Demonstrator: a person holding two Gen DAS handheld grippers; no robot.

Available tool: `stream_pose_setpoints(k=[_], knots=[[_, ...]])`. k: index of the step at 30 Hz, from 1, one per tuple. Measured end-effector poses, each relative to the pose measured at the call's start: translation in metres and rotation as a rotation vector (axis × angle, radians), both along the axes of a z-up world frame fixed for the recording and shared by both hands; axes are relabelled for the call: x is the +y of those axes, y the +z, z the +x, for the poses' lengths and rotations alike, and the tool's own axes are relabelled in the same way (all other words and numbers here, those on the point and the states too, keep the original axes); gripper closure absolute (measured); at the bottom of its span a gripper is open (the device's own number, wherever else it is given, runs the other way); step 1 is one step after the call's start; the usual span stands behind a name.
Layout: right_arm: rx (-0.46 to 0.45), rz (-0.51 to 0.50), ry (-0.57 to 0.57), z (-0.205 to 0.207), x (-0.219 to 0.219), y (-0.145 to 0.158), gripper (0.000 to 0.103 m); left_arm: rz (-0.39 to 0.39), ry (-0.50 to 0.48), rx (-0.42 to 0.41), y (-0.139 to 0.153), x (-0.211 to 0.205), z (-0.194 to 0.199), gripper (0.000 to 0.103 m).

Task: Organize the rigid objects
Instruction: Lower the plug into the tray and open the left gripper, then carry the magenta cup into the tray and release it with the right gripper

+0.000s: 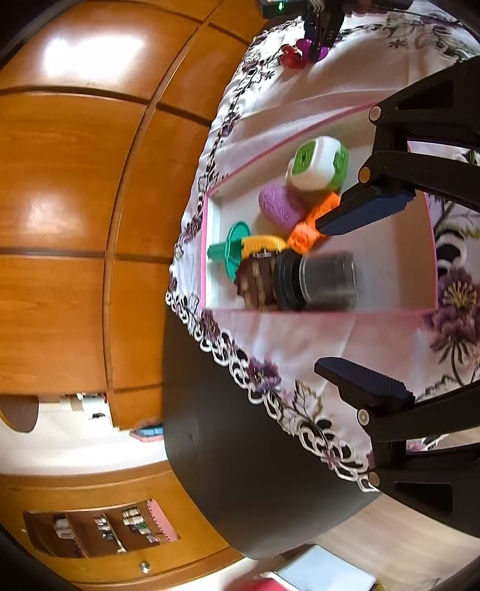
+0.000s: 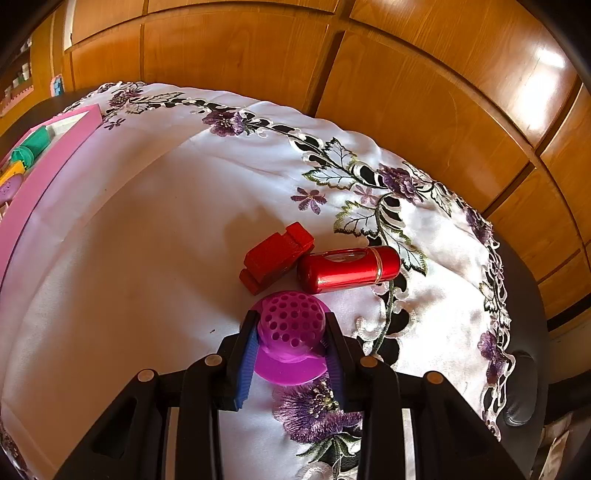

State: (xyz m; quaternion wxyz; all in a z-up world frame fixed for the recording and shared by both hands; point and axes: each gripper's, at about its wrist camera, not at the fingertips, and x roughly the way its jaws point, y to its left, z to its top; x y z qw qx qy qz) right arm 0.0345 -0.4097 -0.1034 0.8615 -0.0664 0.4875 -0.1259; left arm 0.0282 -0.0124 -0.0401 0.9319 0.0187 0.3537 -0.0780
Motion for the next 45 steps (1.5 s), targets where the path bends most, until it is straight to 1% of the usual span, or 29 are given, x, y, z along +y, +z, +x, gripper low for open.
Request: stream_pose_setpoints(k=[5,9,12,19,25,33,35,39,43,45], knots=[[0.019,-0.002,-0.043,0.003,0.001,0.001,0.07,-0.014,0.017,-0.003,0.0,0.015,0.0,0.034],[0.033,0.003,-0.1,0.002,0.004,0.002,0.071,-0.033,0.024,-0.005,0.0,0.021,0.0,0.034],[0.043,0.012,-0.117,0.001,0.007,0.003,0.071,-0.043,0.021,0.0,0.0,0.023,0.0,0.034],[0.069,0.062,-0.1,-0.001,0.024,0.008,0.071,-0.055,0.019,-0.004,0.0,0.023,-0.002,0.034],[0.027,0.115,-0.048,-0.002,0.05,0.02,0.071,-0.055,0.019,-0.002,0.0,0.024,-0.002,0.034],[-0.079,0.195,0.056,0.004,0.097,0.047,0.071,-0.051,0.016,-0.006,0.001,0.023,-0.004,0.034],[-0.114,0.222,0.097,0.009,0.114,0.058,0.071,-0.043,0.017,-0.009,0.001,0.023,-0.004,0.034],[-0.175,0.246,0.201,0.025,0.156,0.08,0.071,-0.038,0.019,-0.008,0.0,0.024,-0.004,0.034],[-0.208,0.244,0.287,0.043,0.195,0.094,0.071,-0.04,0.025,-0.004,-0.001,0.027,-0.002,0.034],[-0.217,0.228,0.295,0.054,0.212,0.097,0.071,-0.04,0.03,-0.002,-0.002,0.03,-0.001,0.034]])
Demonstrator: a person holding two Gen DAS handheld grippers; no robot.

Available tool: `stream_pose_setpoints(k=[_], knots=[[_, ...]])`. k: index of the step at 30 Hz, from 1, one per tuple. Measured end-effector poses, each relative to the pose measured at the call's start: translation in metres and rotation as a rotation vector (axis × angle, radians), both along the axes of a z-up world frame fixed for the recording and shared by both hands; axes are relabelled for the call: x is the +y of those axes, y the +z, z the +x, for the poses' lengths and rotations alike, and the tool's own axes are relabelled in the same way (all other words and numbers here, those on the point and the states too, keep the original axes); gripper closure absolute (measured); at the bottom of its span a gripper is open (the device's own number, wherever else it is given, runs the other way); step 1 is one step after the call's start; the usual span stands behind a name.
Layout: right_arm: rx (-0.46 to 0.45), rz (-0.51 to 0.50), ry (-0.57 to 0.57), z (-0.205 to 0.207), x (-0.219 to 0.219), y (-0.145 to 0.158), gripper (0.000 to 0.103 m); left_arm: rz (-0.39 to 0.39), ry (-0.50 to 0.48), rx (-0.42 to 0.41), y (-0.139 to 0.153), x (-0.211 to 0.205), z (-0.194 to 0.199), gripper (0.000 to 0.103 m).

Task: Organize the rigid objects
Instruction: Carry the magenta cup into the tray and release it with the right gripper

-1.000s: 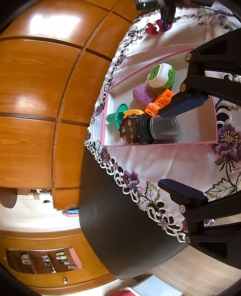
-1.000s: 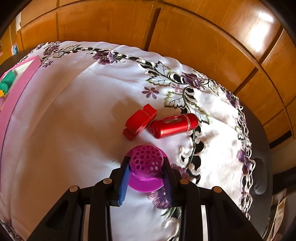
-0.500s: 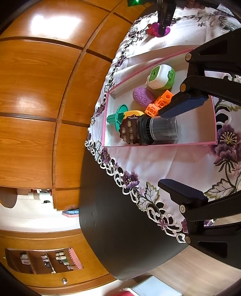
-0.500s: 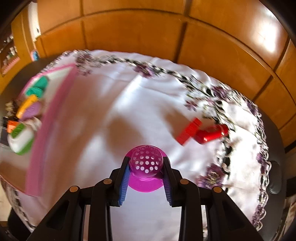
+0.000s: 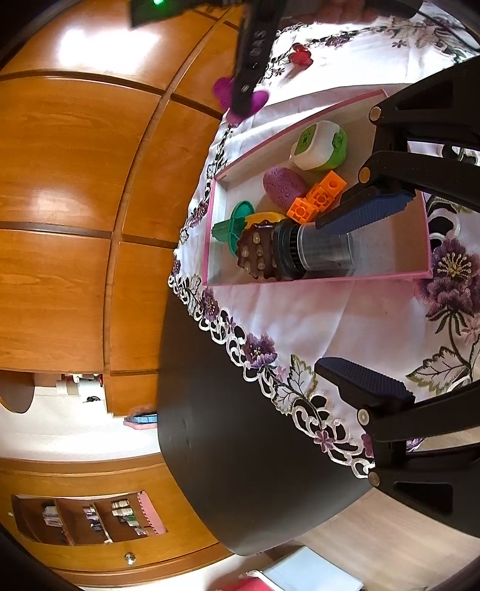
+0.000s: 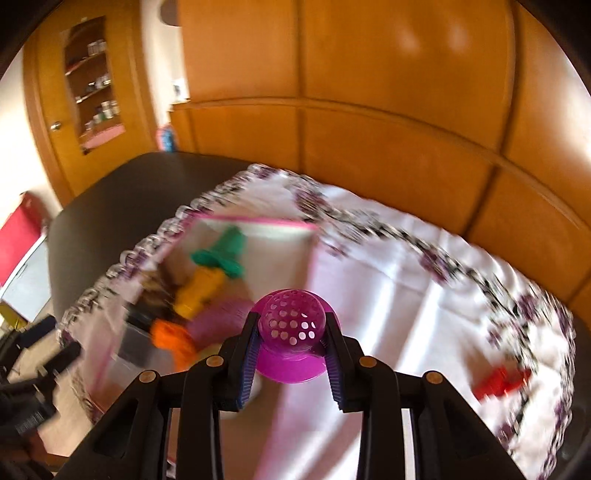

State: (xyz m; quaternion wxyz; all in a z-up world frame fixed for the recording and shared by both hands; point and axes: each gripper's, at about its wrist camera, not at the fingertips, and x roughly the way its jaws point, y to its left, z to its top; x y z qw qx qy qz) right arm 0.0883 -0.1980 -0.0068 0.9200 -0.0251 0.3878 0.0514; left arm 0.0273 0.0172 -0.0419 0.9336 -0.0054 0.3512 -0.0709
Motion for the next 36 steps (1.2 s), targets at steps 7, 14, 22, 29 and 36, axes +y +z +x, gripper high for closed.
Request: stream_pose_setpoints(k=[7,14,22,29,36], knots=[[0.03,-0.013,0.021,0.036,0.027,-0.012,0.071,-0.014,0.017,0.02,-0.005,0.008,0.006,0.034],[0.138,-0.047,0.011,0.068,0.036,-0.061,0.071,-0.023,0.032,0.035,-0.009,0.014,0.01,0.034],[0.142,-0.029,0.012,0.068,0.039,-0.06,0.071,-0.028,0.038,0.047,-0.012,0.015,0.012,0.034],[0.134,-0.03,0.017,0.062,0.046,-0.058,0.071,-0.024,0.031,0.034,-0.009,0.012,0.009,0.034],[0.113,-0.05,0.019,0.05,0.053,-0.053,0.066,-0.025,0.033,0.022,-0.008,0.011,0.006,0.034]])
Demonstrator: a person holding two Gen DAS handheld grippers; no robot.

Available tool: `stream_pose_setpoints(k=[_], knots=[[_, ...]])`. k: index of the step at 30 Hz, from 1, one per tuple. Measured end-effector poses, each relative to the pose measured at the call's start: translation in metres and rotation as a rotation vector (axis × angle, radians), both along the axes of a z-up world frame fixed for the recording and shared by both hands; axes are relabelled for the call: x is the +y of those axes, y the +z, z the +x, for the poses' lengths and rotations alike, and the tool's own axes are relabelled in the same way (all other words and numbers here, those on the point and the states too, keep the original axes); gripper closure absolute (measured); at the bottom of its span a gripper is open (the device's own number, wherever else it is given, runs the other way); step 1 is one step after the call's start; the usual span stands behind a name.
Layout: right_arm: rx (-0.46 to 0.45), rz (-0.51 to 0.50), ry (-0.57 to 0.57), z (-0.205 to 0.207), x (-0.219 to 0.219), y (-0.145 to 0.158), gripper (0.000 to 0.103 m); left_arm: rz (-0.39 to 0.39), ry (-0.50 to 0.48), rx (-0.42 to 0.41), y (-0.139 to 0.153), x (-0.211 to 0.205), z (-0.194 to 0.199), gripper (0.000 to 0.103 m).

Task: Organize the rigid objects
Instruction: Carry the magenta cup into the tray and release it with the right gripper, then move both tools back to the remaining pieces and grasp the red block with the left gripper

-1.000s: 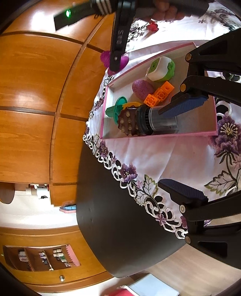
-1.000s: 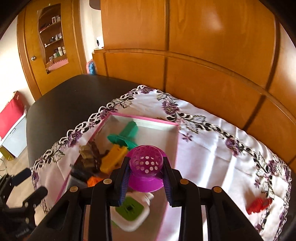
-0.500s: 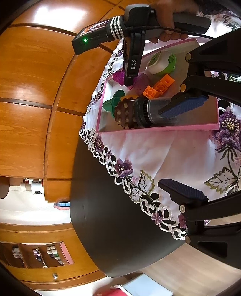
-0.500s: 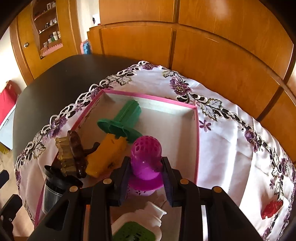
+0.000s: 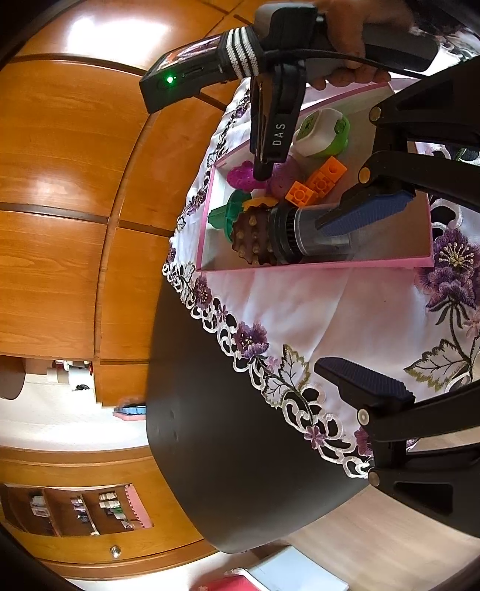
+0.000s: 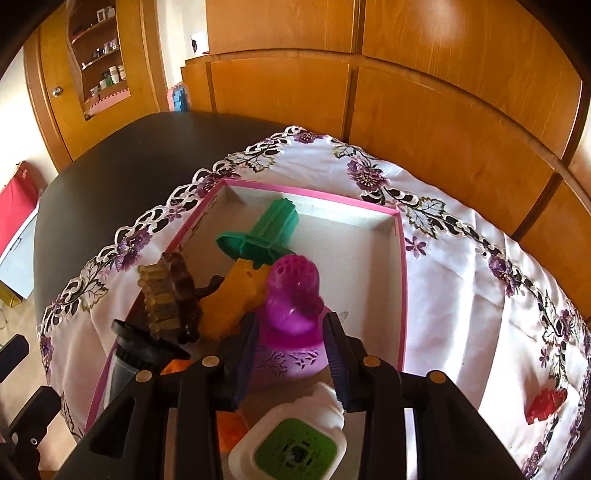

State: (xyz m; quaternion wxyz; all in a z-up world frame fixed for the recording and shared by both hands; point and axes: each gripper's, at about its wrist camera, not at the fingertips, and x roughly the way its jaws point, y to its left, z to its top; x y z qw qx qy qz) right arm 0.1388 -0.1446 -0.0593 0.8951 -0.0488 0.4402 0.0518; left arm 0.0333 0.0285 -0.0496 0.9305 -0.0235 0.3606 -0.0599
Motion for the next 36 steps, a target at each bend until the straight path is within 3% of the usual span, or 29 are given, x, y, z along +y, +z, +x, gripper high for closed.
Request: stream_pose_setpoints(k=[19,29,36], knots=[[-0.195,-0.107,0.013,-0.058,0.013,0.037,0.065,0.013,-0.004,-0.033,0.009,-0.004,-0.013,0.034],[-0.22,-0.112,-0.003,-0.08,-0.003,0.043,0.065,0.032,-0.026,-0.04,0.011,-0.011,-0.02,0.034],[-0.225,-0.129,-0.059,-0.095,-0.041,0.047,0.065,0.053,-0.045,-0.041,0.011,-0.018,-0.023,0.034]])
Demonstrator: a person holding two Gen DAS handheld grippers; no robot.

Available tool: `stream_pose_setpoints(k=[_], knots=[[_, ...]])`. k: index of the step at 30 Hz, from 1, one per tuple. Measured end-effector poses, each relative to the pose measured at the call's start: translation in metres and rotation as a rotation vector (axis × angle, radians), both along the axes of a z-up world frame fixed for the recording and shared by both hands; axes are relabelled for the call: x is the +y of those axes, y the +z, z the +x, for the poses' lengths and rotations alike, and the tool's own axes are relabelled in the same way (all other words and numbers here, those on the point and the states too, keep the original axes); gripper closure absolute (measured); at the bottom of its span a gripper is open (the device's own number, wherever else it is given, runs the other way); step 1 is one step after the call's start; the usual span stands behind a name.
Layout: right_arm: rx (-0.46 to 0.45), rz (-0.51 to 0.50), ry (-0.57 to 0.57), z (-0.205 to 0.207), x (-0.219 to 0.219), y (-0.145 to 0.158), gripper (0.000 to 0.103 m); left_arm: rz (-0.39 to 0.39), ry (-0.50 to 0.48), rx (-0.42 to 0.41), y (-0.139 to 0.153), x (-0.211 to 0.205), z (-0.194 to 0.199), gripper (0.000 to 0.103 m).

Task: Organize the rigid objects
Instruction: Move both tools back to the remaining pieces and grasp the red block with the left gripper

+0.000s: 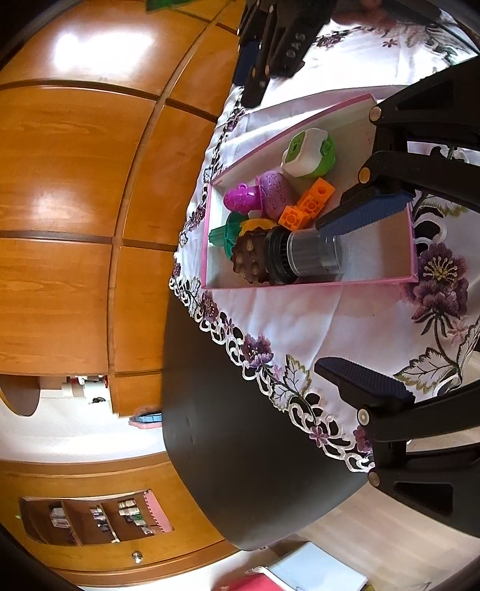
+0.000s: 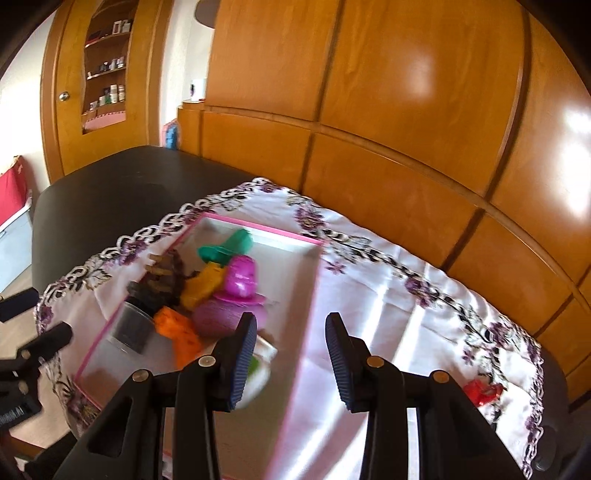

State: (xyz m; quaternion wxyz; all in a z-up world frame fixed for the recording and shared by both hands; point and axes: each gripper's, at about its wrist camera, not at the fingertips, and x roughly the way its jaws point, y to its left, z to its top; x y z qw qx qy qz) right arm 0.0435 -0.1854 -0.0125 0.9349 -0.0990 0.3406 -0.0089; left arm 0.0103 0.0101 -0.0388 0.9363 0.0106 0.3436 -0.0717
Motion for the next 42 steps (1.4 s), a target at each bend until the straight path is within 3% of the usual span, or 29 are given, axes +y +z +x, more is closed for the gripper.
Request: stream_pose_setpoints(k=[7,18,24,26,30,42], knots=[[0.011,-0.045,-0.127,-0.015,-0.07,0.001,0.065,0.022,-0.023,-0.004,0.0,-0.008,-0.001,0.034],[-0.005,-0.011,-0.399,-0.045,-0.195,0.0,0.065,0.077,-0.086,-0.008,0.0,-0.035,-0.006,0.034],[-0.02,0.067,-0.581,-0.065,-0.262,-0.016,0.065,0.109,-0.122,-0.008,0.0,-0.052,-0.008,0.034],[0.015,0.115,-0.653,-0.069,-0.282,-0.026,0.065,0.118,-0.135,-0.012,0.001,-0.059,-0.009,0.034],[0.015,0.227,-0.702,-0.076,-0.304,-0.027,0.065,0.129,-0.163,-0.019,0.003,-0.074,-0.008,0.034],[0.018,0.338,-0.748,-0.085,-0.321,-0.028,0.065,0.159,-0.31,-0.062,0.02,-0.144,-0.003,0.034]])
